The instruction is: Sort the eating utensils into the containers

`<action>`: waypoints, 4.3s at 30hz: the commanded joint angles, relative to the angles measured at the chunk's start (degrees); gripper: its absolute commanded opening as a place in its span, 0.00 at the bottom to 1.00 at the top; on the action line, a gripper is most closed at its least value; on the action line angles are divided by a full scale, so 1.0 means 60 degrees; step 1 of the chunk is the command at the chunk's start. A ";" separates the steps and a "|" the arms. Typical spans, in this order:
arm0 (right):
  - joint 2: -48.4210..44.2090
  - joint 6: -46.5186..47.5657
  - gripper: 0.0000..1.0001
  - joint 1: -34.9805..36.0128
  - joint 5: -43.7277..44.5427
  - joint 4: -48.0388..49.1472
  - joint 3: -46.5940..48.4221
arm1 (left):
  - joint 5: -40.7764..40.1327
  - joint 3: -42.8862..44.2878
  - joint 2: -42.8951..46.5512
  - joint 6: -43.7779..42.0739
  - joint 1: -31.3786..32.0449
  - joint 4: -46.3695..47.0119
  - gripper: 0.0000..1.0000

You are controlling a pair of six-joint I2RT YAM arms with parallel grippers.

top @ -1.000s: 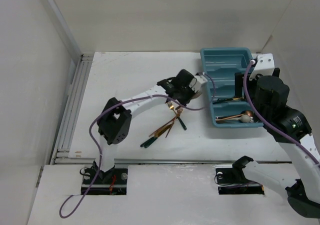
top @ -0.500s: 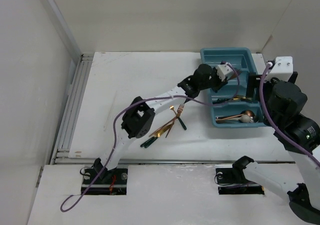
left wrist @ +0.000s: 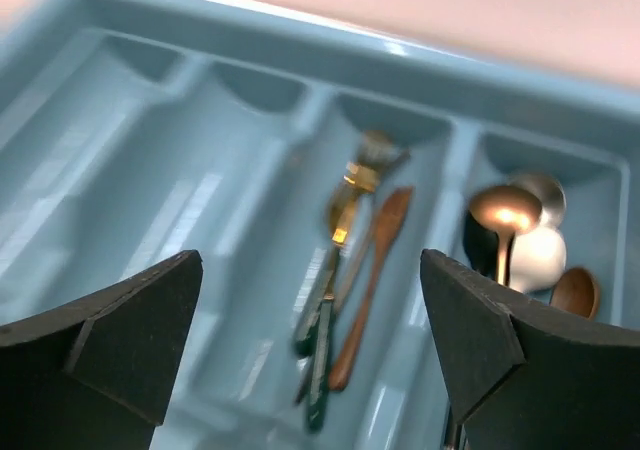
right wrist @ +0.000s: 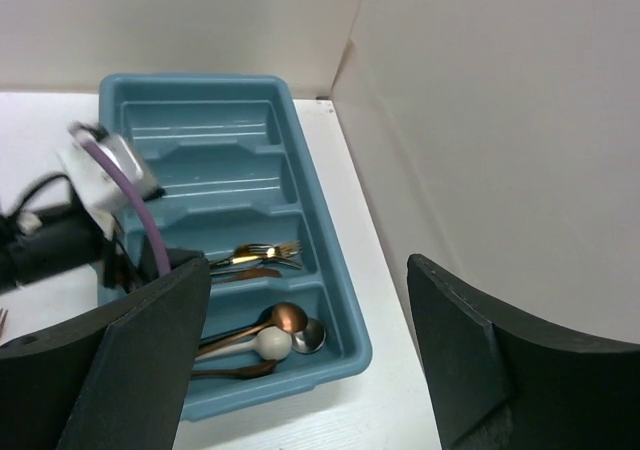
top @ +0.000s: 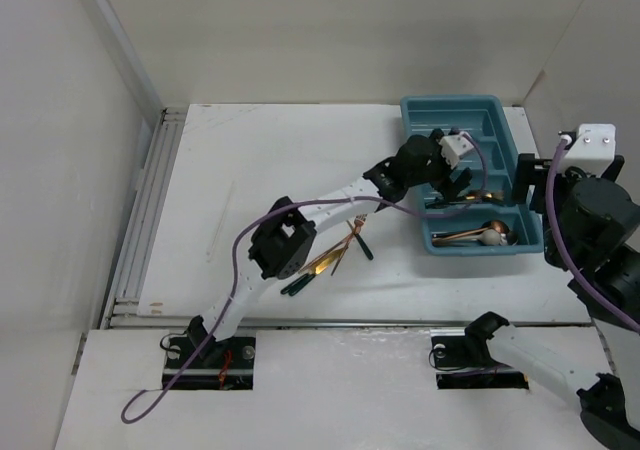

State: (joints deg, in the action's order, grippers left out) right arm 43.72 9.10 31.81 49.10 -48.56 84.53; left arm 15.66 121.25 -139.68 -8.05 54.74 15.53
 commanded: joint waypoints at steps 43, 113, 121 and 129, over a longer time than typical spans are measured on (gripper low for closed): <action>0.1414 -0.0287 0.84 -0.0043 -0.1694 0.1047 -0.0099 | -0.1145 -0.6719 0.4470 -0.0005 -0.1184 -0.5342 0.00; 0.5806 -0.1487 0.89 0.1697 -0.7554 0.1748 -0.3218 | -0.4075 -1.1931 1.0827 0.1796 -0.5534 -0.3936 0.64; 0.8470 -0.2190 0.80 0.2476 -0.7072 0.2774 -0.2854 | -0.4060 -1.2240 1.1400 0.1709 -0.6368 -0.4111 0.64; 0.9997 -0.2527 0.69 0.2257 -0.6456 0.2863 -0.2590 | -0.4060 -1.2180 1.2160 0.1533 -0.6047 -0.4068 0.64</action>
State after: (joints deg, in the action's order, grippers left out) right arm 102.96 -3.53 46.35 8.14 -34.09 67.02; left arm -8.47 48.23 -70.83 1.37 17.52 -9.85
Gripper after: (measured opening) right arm 0.702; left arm 0.643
